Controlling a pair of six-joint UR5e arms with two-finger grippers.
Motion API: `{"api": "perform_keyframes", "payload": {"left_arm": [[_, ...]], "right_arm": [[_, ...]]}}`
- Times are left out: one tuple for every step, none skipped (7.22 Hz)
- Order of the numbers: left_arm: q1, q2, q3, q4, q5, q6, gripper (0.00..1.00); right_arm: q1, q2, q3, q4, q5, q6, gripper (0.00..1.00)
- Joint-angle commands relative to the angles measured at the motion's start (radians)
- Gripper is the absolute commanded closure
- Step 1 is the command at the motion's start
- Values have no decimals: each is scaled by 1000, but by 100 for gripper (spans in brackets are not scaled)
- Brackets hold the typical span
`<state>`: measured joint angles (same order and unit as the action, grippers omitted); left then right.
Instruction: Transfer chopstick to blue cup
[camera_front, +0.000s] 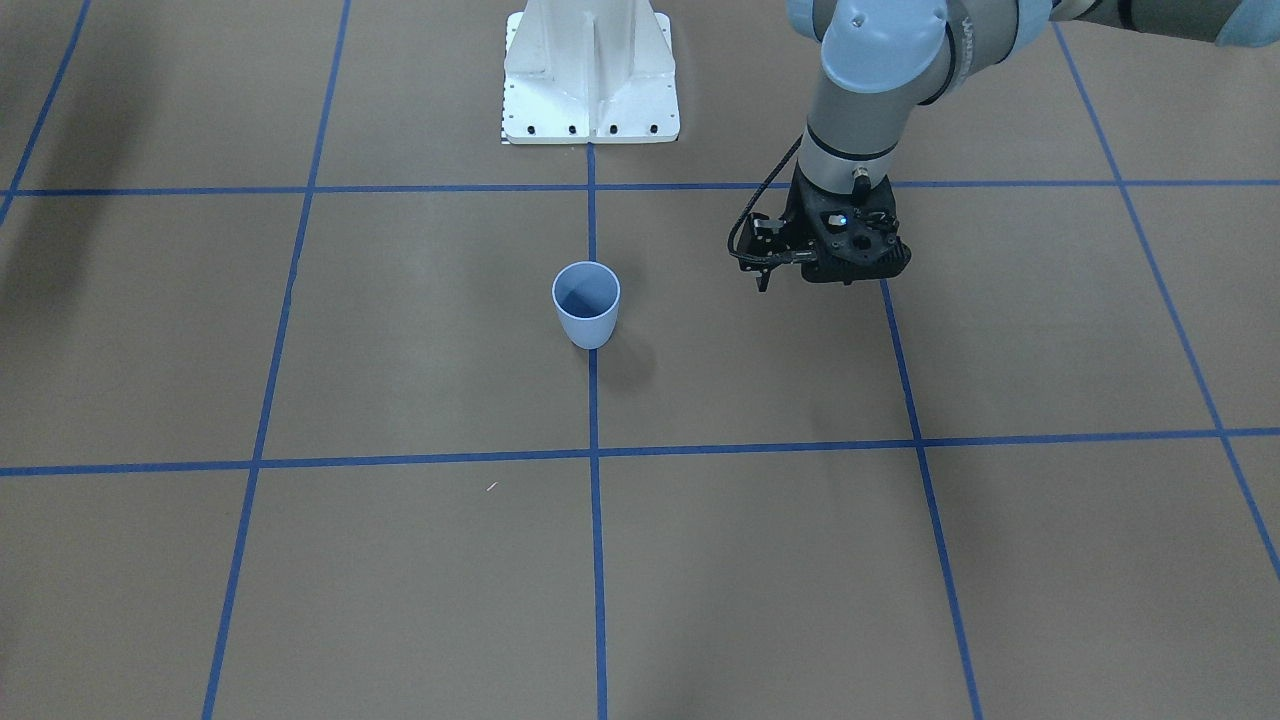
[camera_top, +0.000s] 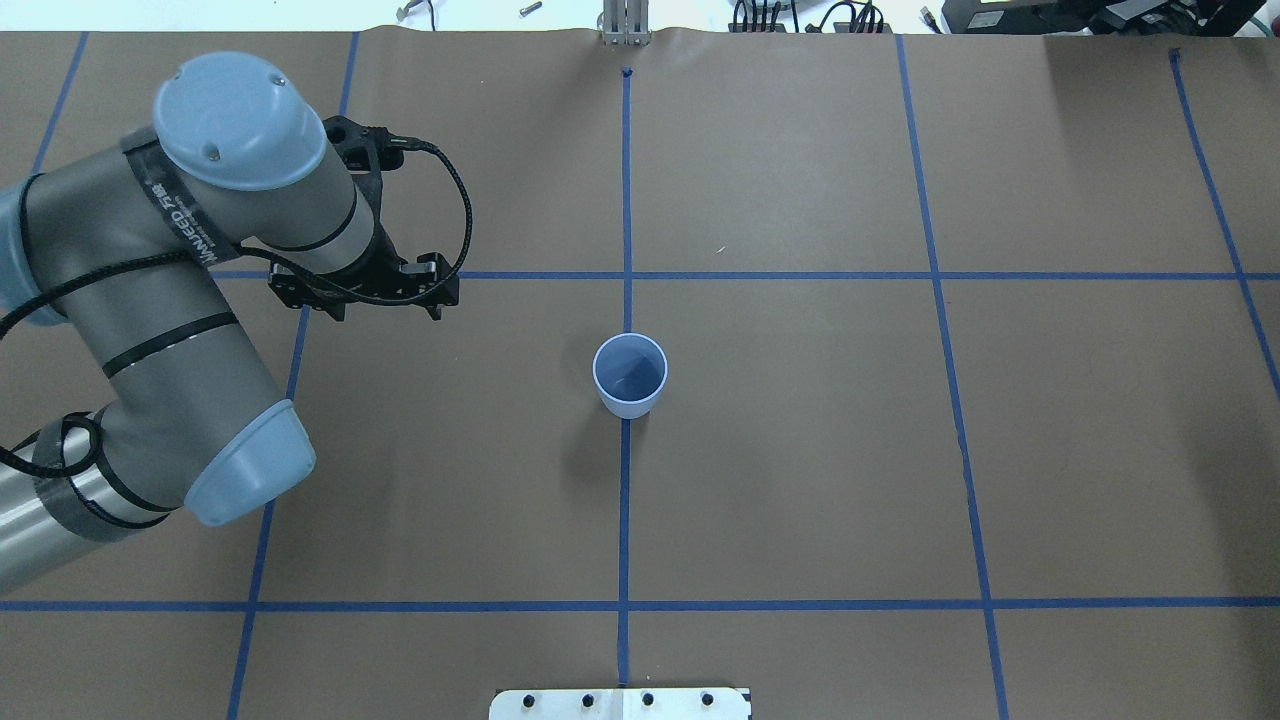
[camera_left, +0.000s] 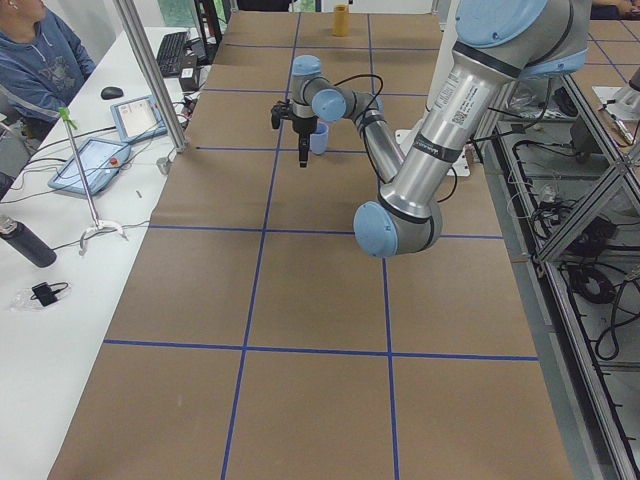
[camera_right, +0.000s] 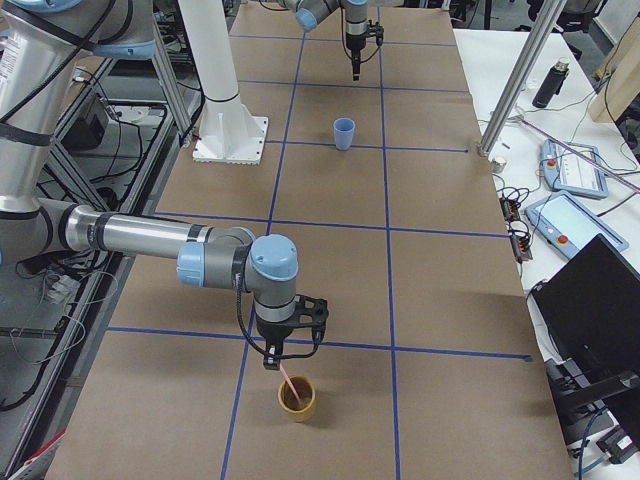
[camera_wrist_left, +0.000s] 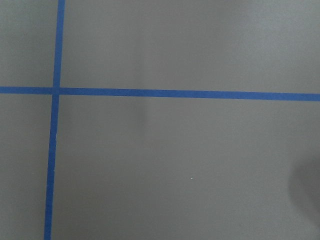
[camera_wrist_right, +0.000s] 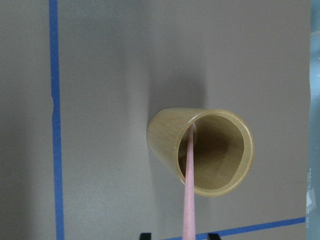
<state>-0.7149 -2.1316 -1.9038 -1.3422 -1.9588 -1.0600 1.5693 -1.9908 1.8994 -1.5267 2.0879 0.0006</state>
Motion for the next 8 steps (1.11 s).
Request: {"api": "perform_keyframes", "payload": {"left_arm": [[0,1,0,0,0,0,2],[0,1,0,0,0,0,2],[0,1,2,0,0,0,2],[0,1,2,0,0,0,2],[2,1,2,0,0,0,2],[2,1,5,0,1,-2,2],[2,1,5,0,1,0,2],[2,1,6,0,1,0,2]], "right_arm": [[0,-5,-2,0,0,-1,65],[0,-5,-2,0,-2,-1,75],[0,-3,-3,0,-8,-1,86],[0,0,-5,0,-12,-2,95],[0,3,-6,0,-17,-13,96],[0,4,-5,0,-17,-13,96],[12,7,-2,0,-19,-16,98],[50,12,4,-3,-20,-34,100]]}}
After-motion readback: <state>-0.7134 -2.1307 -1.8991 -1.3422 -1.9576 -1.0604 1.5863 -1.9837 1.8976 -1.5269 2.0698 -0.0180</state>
